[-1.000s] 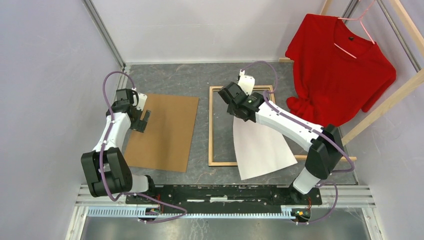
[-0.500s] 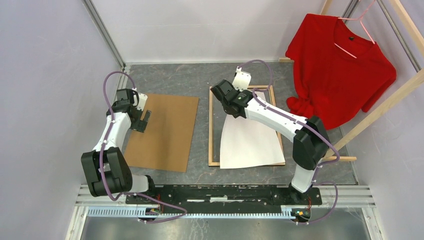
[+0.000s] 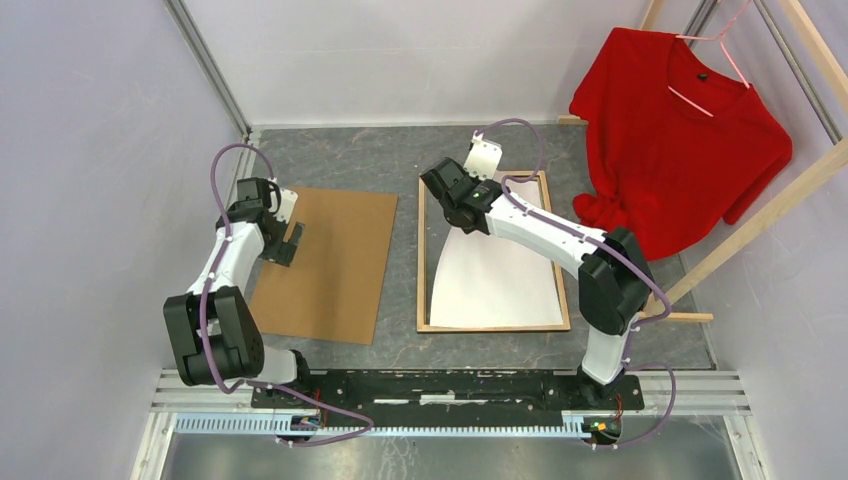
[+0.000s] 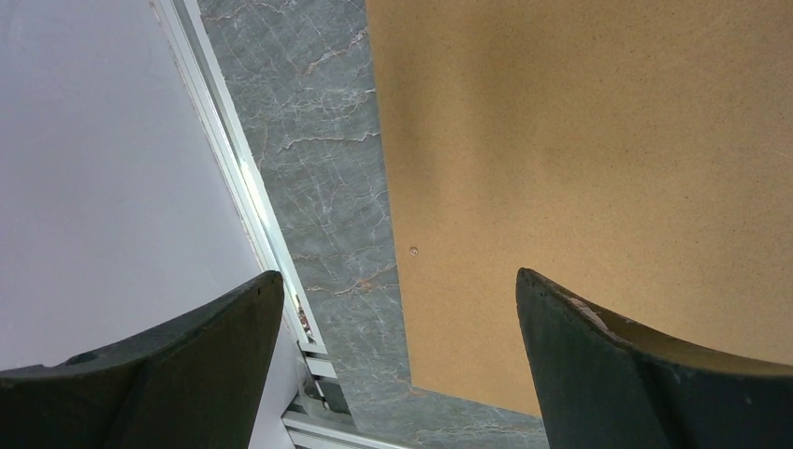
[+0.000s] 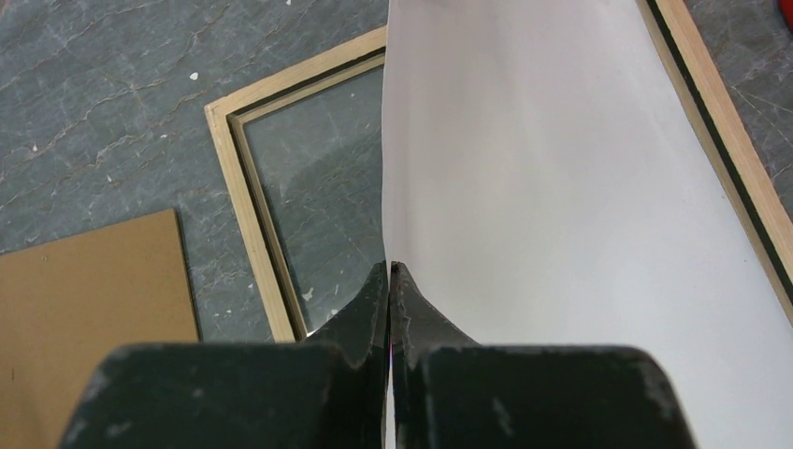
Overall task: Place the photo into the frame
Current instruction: Turn over the photo from the photo frame.
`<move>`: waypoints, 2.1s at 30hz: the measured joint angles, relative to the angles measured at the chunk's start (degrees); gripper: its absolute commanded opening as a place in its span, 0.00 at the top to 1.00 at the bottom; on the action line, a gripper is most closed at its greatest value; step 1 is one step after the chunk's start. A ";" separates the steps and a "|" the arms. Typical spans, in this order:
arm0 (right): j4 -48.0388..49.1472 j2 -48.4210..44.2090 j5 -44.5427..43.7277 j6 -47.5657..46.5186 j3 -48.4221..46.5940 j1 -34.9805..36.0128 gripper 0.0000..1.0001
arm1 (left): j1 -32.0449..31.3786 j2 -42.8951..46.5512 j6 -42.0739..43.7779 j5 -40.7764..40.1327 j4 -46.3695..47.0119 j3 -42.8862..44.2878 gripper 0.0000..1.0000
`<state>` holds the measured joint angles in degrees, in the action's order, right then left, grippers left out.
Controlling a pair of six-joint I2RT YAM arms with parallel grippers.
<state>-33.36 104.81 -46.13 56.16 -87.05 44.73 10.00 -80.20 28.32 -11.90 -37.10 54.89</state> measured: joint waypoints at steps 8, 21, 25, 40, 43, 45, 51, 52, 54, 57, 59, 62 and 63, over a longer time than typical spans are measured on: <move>1.33 0.31 -0.74 -1.18 0.39 -0.63 1.00 | -0.02 -0.66 0.00 -0.02 0.02 0.00 0.00; 5.64 2.67 -0.04 -4.63 1.57 -0.81 1.00 | -0.11 -0.94 0.00 -0.04 0.04 0.02 0.00; 6.27 3.37 0.66 -5.46 1.57 -0.92 1.00 | -0.13 -1.46 0.00 -0.04 0.04 0.02 0.00; 8.24 2.23 -0.85 -4.74 4.87 -0.96 1.00 | -0.22 -1.77 0.00 -0.04 0.22 0.02 0.01; 10.21 -0.26 -1.84 -4.55 9.40 -0.98 1.00 | -0.24 -1.77 0.00 -0.04 0.24 0.02 0.01; 11.19 -1.05 -1.95 -4.76 10.38 -0.98 1.00 | -0.26 -1.79 0.00 -0.04 0.31 0.02 0.02; 13.29 -1.05 -1.57 -5.70 10.25 -0.55 1.00 | -1.14 -2.12 0.00 -0.02 0.39 0.02 0.02; 13.55 -1.05 -1.53 -5.95 10.25 -0.44 1.00 | -1.14 -2.14 0.00 -0.02 0.42 0.02 0.02; 13.97 -0.90 -1.44 -6.49 10.01 0.02 1.00 | -1.14 -2.25 0.00 -0.04 0.42 0.02 0.02; 14.25 -0.46 -1.38 -6.93 9.20 0.50 1.00 | -1.14 -2.27 0.00 -0.04 0.42 0.02 0.02; 14.64 -0.02 -1.22 -7.34 8.57 0.76 1.00 | -1.14 -2.27 0.00 -0.04 0.42 0.02 0.02; 14.99 0.72 -0.59 -8.07 7.82 0.98 1.00 | -1.14 -2.27 0.00 -0.04 0.42 0.02 0.02; 14.99 1.11 -0.44 -8.31 7.39 1.03 1.00 | -1.14 -2.27 0.00 -0.04 0.42 0.02 0.02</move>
<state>-18.37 105.93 -46.57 47.86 -79.66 45.76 8.86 -82.48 28.32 -11.94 -36.69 54.92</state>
